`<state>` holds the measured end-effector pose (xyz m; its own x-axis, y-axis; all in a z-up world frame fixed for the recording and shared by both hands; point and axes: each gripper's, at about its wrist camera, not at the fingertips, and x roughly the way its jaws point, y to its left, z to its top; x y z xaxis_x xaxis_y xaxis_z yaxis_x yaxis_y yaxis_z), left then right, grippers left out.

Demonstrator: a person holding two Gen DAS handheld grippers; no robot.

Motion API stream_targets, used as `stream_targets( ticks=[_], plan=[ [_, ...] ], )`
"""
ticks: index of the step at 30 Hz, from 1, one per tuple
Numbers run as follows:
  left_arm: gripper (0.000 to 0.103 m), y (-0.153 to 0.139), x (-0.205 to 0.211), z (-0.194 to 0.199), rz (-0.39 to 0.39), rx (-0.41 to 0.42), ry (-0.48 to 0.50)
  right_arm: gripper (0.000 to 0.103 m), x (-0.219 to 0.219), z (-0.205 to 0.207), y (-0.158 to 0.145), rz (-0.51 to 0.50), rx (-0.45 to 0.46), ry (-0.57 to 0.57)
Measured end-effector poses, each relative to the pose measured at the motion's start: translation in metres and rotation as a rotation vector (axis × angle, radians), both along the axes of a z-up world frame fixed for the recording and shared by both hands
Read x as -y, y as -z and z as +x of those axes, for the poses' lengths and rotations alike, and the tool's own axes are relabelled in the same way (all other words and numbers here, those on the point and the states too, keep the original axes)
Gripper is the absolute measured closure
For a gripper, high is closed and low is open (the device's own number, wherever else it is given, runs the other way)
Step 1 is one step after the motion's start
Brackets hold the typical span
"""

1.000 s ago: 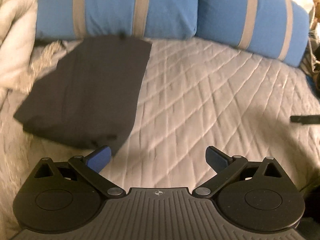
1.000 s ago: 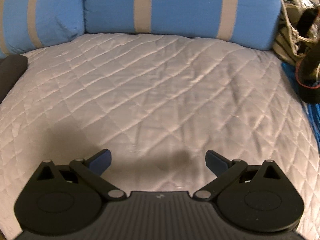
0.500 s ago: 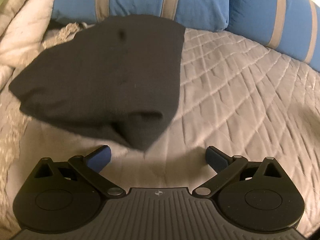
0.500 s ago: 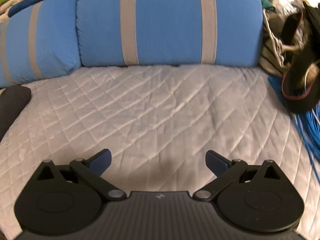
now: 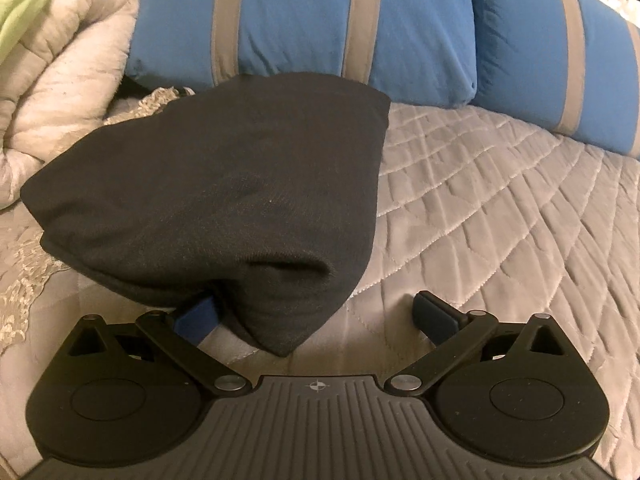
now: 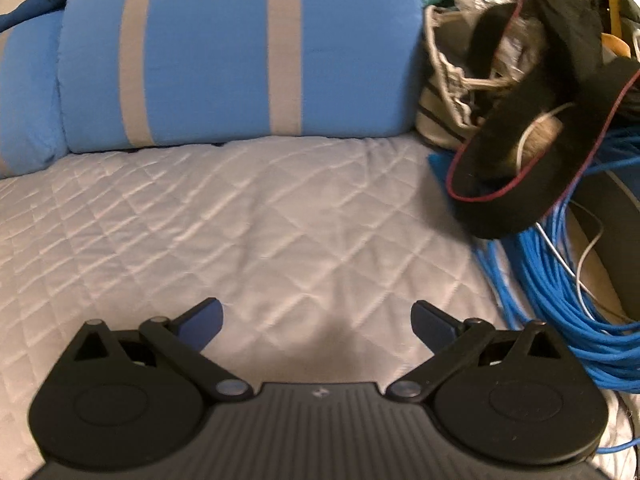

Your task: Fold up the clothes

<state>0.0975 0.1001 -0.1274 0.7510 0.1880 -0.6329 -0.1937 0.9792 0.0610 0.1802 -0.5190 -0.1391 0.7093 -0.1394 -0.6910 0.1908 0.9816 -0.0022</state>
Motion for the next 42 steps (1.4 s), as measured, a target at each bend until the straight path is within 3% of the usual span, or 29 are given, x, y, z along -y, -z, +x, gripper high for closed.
stream_targets(
  ticks=[11,19,27,34,42],
  plan=[
    [0.000,-0.002,0.000,-0.003,-0.003,0.021,0.004,0.000,0.035,-0.036,0.043,0.010,-0.045,-0.032],
    [0.000,-0.004,-0.003,-0.007,0.001,0.023,0.021,0.000,0.040,-0.059,0.053,-0.020,0.041,-0.046],
    [0.000,-0.008,-0.014,-0.007,0.006,0.016,0.018,0.000,0.035,-0.056,0.061,-0.061,0.139,-0.049],
    [0.000,0.002,-0.012,-0.004,0.031,0.096,-0.001,0.001,0.043,-0.054,0.066,0.010,0.170,-0.026],
    [0.000,0.003,-0.010,-0.007,0.034,0.122,0.000,0.001,0.041,-0.054,0.067,0.004,0.167,-0.025]
  ],
)
